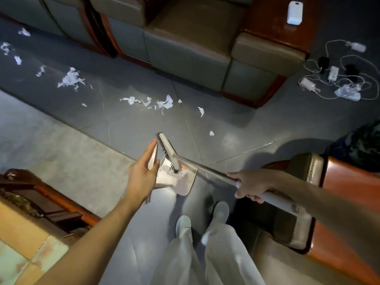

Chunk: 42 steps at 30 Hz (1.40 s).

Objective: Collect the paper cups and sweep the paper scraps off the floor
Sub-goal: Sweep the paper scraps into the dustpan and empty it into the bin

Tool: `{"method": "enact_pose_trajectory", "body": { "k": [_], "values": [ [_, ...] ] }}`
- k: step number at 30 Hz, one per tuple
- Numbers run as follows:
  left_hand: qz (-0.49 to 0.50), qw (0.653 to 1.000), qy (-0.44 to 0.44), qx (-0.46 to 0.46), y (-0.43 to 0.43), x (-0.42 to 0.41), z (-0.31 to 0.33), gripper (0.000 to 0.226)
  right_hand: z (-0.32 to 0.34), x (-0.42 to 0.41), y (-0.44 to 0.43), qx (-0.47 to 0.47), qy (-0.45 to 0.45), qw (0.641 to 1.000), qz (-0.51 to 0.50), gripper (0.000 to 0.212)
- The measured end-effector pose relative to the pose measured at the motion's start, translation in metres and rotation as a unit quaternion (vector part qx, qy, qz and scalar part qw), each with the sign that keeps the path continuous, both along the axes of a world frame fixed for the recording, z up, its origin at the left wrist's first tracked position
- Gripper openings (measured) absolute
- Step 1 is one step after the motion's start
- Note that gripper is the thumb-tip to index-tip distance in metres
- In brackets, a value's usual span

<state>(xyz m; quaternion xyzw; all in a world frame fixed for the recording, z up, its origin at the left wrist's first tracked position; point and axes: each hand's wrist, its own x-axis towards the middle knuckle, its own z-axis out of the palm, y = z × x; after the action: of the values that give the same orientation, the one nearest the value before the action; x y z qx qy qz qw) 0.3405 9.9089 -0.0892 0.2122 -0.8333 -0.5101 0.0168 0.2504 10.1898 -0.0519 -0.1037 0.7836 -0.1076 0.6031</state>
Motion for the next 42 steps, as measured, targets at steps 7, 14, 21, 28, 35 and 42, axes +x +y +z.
{"method": "enact_pose_trajectory", "body": {
  "k": [7, 14, 21, 28, 35, 42],
  "values": [
    [0.078, 0.996, 0.019, 0.04, 0.06, -0.066, 0.009, 0.062, 0.029, -0.138, 0.048, 0.002, 0.088, 0.994, 0.064, 0.069],
    [0.173, 0.985, 0.007, 0.005, 0.125, -0.155, 0.004, 0.064, 0.001, -0.311, 0.064, 0.072, 0.182, 0.972, 0.127, 0.078],
    [0.184, 0.982, -0.037, -0.013, 0.18, -0.214, -0.011, 0.075, -0.045, -0.375, 0.075, 0.113, 0.187, 0.941, 0.258, 0.078],
    [0.214, 0.973, -0.058, -0.06, 0.182, -0.229, -0.013, 0.075, -0.031, -0.35, 0.12, 0.094, 0.06, 0.957, 0.269, 0.078],
    [0.244, 0.966, -0.058, -0.059, 0.175, -0.251, -0.002, 0.072, 0.012, -0.376, 0.127, 0.022, 0.0, 0.984, 0.178, 0.075],
    [0.293, 0.955, -0.04, -0.029, 0.14, -0.291, 0.01, 0.064, 0.023, -0.434, 0.044, 0.016, 0.092, 0.974, 0.206, 0.074]
  ]
}}
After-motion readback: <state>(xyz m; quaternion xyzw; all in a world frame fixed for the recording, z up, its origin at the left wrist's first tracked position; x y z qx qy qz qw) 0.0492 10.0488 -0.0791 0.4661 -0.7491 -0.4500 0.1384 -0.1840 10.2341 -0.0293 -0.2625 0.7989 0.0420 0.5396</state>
